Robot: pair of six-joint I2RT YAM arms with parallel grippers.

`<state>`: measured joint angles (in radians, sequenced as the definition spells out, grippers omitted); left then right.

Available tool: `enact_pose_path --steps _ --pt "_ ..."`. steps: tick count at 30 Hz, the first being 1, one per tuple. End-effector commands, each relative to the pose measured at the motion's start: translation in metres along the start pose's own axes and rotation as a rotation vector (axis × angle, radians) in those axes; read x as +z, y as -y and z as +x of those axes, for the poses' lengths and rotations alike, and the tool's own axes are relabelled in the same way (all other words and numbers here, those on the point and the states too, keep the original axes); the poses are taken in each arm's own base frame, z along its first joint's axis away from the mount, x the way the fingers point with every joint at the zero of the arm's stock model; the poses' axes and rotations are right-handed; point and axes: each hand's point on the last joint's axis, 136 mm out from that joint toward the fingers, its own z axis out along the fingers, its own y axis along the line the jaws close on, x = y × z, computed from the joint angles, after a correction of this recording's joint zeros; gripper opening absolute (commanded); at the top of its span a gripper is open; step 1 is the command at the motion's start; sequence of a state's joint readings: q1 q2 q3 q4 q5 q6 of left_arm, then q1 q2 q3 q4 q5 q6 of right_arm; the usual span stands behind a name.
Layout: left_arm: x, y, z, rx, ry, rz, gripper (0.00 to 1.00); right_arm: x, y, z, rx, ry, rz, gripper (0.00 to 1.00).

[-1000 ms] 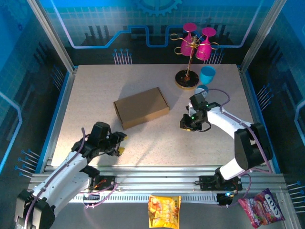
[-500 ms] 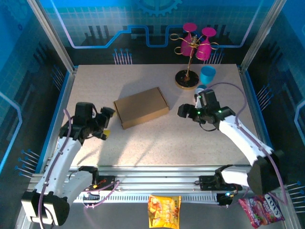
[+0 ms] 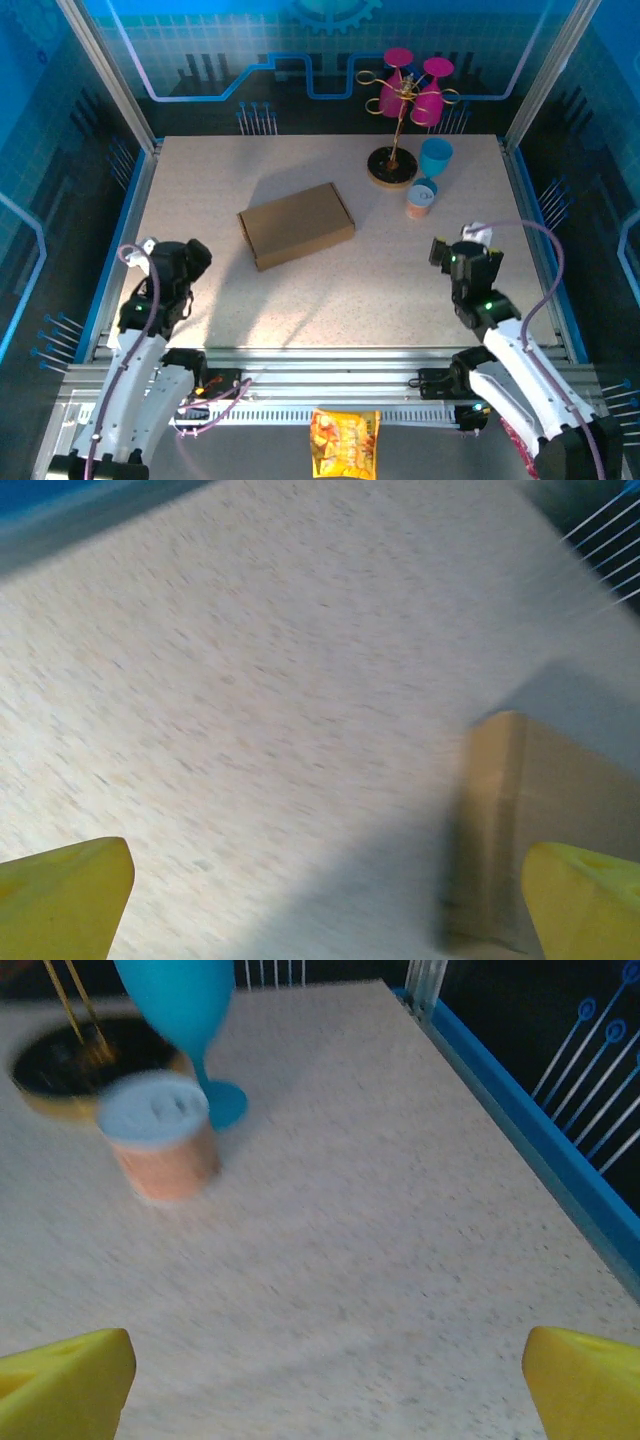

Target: Fold the paper box

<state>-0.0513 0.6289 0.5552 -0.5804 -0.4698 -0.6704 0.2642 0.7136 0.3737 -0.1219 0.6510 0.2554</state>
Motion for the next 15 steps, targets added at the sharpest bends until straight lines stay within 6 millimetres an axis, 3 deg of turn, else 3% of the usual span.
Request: enact_pose_path --steps 1,6,12,15 --pt "0.02 0.007 -0.023 0.288 0.194 0.0 0.99 0.013 -0.003 -0.024 -0.134 0.183 0.02 1.0" --pt "0.061 0.021 0.014 0.337 0.181 0.14 0.99 0.045 -0.03 0.001 -0.149 0.106 -0.093 1.0" --pt "0.094 0.059 0.008 0.338 0.143 0.278 0.99 0.075 -0.062 -0.027 -0.117 0.212 -0.223 1.0" --pt "0.106 0.078 -0.001 0.311 0.159 0.375 0.99 0.091 -0.071 -0.031 -0.107 0.227 -0.263 1.0"
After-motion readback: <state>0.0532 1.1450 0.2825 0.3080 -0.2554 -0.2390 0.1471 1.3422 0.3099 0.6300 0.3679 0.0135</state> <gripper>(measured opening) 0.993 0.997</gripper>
